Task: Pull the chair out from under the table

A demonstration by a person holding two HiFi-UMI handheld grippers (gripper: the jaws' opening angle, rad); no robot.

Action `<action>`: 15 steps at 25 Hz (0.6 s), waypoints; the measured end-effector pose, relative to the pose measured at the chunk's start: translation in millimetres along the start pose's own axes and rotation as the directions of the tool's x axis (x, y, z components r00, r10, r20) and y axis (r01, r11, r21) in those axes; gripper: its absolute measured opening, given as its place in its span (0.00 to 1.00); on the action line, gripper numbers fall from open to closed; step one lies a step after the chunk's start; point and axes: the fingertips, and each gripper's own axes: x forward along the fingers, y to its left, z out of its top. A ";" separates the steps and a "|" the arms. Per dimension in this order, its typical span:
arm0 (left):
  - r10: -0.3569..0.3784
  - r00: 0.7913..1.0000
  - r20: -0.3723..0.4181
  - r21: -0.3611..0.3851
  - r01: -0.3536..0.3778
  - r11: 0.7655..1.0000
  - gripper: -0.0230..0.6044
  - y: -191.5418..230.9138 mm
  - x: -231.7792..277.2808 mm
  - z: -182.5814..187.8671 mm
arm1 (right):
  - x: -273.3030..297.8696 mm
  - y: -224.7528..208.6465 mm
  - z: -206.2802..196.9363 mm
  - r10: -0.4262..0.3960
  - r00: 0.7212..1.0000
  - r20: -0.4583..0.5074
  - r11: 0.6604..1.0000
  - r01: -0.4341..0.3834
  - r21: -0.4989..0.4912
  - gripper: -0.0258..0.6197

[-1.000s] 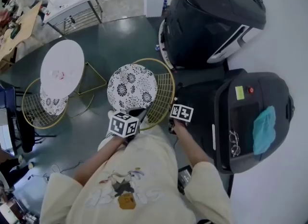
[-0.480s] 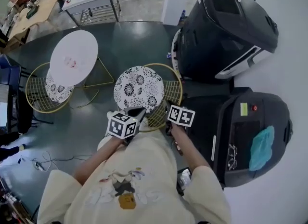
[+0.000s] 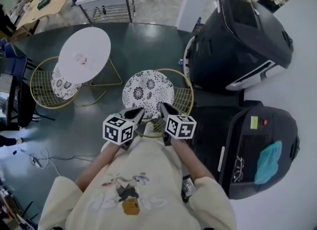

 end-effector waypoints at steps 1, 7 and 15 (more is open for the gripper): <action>0.006 1.000 0.011 -0.003 -0.006 1.000 0.05 2.0 -3.8 3.2 | 0.3 5.3 1.8 0.009 1.000 0.002 1.000 -0.009 -0.012 0.11; 0.020 0.998 0.065 0.029 -0.022 0.999 0.05 -2.6 -25.6 21.6 | -8.8 41.6 23.1 0.065 0.997 0.032 0.993 -0.062 -0.102 0.10; 0.058 0.988 0.140 0.040 -0.065 0.997 0.05 -2.2 -49.6 45.9 | -22.5 85.2 57.7 0.106 0.987 0.122 0.966 -0.073 -0.247 0.10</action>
